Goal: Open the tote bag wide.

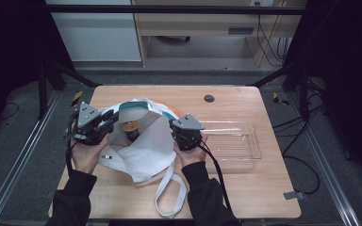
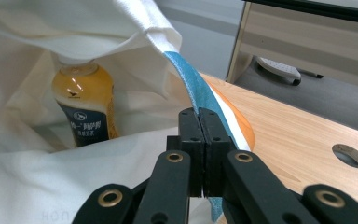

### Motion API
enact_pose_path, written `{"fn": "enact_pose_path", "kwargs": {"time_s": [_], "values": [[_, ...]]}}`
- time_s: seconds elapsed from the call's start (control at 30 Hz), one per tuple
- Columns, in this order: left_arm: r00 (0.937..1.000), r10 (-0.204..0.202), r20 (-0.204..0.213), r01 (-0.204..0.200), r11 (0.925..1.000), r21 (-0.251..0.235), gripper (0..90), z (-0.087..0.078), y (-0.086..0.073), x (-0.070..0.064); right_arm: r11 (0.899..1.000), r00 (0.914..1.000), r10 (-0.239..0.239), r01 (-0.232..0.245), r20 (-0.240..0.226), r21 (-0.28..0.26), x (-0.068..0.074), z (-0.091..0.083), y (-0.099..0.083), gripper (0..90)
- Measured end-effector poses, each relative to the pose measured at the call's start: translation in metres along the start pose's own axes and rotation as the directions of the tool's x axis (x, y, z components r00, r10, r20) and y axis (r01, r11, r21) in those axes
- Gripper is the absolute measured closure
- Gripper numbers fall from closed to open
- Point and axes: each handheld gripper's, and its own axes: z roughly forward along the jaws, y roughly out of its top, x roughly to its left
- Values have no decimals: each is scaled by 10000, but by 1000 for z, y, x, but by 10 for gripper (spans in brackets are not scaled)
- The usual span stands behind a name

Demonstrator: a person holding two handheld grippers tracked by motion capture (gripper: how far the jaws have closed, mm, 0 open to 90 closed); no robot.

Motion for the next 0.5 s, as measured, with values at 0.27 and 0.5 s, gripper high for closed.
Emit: {"fn": "enact_pose_path", "kwargs": {"time_s": [0.27,0.5], "values": [[9972,747,94,-747,9972,-27,512,8,-2,-8,9998,9996,106,-110,-261,-145,1,0,1,897],[9925,1207,171,-1209,9926,121,495,22,14,-14,9998,9994,50,-57,-335,-208,2,-1,2,896]]}}
